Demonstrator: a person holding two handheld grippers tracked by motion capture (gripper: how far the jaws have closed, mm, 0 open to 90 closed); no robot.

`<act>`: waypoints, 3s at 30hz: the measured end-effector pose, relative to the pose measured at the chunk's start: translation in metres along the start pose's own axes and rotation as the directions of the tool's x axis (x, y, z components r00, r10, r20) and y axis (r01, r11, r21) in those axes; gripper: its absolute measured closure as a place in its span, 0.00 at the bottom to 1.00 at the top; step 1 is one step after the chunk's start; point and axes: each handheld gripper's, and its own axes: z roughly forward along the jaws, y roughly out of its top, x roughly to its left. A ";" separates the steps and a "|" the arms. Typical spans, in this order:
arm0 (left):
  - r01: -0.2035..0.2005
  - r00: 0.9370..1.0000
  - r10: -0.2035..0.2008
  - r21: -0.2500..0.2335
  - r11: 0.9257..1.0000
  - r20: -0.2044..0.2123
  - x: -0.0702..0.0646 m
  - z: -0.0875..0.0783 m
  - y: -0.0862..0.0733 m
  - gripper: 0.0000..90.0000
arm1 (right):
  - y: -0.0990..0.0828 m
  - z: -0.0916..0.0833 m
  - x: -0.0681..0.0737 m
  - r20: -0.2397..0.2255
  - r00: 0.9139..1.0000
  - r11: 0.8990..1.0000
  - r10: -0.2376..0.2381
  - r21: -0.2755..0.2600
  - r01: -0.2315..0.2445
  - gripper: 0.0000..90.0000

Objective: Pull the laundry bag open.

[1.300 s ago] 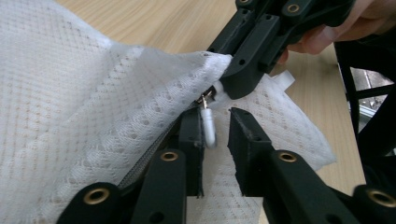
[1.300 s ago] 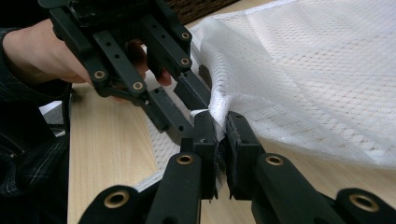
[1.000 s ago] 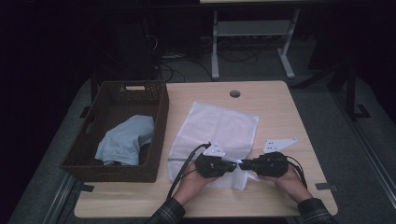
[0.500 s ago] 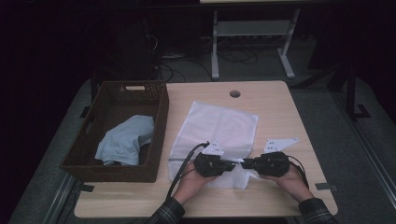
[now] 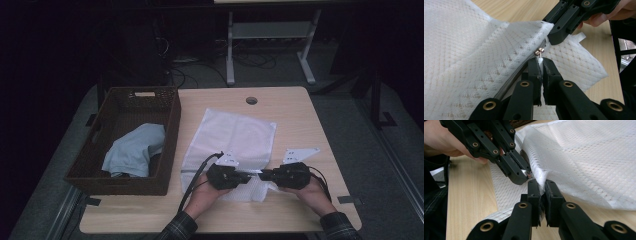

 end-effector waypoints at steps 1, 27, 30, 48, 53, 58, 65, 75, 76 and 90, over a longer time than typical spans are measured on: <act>0.000 1.000 0.000 0.001 1.000 -0.001 0.000 0.000 0.000 0.96 | 0.000 0.000 0.000 0.003 1.000 1.000 -0.001 0.001 0.001 0.93; 0.033 0.999 -0.033 -0.005 0.999 -0.002 0.007 -0.007 -0.004 0.96 | -0.001 -0.004 -0.007 0.038 0.999 1.000 0.016 0.005 -0.016 0.93; 0.035 0.999 -0.035 -0.006 0.999 0.002 0.007 -0.007 -0.004 0.96 | -0.001 -0.004 -0.008 0.041 0.999 1.000 0.014 0.007 -0.014 0.93; 0.054 0.998 -0.054 -0.006 0.999 0.013 0.010 -0.010 -0.005 0.96 | -0.006 -0.009 -0.015 0.075 0.996 0.999 0.037 0.006 -0.037 0.93; 0.066 0.998 -0.065 -0.011 0.998 0.012 0.012 -0.012 -0.005 0.96 | -0.006 -0.009 -0.016 0.106 0.994 1.000 0.029 0.001 -0.029 0.93; 0.070 0.997 -0.070 -0.014 0.997 0.018 0.013 -0.014 -0.006 0.96 | -0.005 -0.011 -0.017 0.099 0.994 0.999 0.045 -0.003 -0.045 0.93; 0.077 0.997 -0.076 -0.010 0.997 0.011 0.015 -0.016 -0.007 0.96 | -0.005 -0.010 -0.020 0.103 0.993 0.999 0.052 0.007 -0.053 0.93; 0.078 0.997 -0.078 -0.008 0.997 0.002 0.016 -0.019 -0.008 0.96 | -0.006 -0.014 -0.023 0.125 0.991 0.998 0.054 0.010 -0.056 0.93; 0.080 0.997 -0.080 -0.011 0.997 0.001 0.016 -0.019 -0.008 0.96 | -0.006 -0.014 -0.024 0.125 0.990 0.998 0.057 0.008 -0.058 0.93; 0.086 0.996 -0.086 -0.012 0.996 -0.008 0.019 -0.023 -0.009 0.96 | -0.008 -0.021 -0.031 0.165 0.984 0.998 0.064 0.008 -0.066 0.93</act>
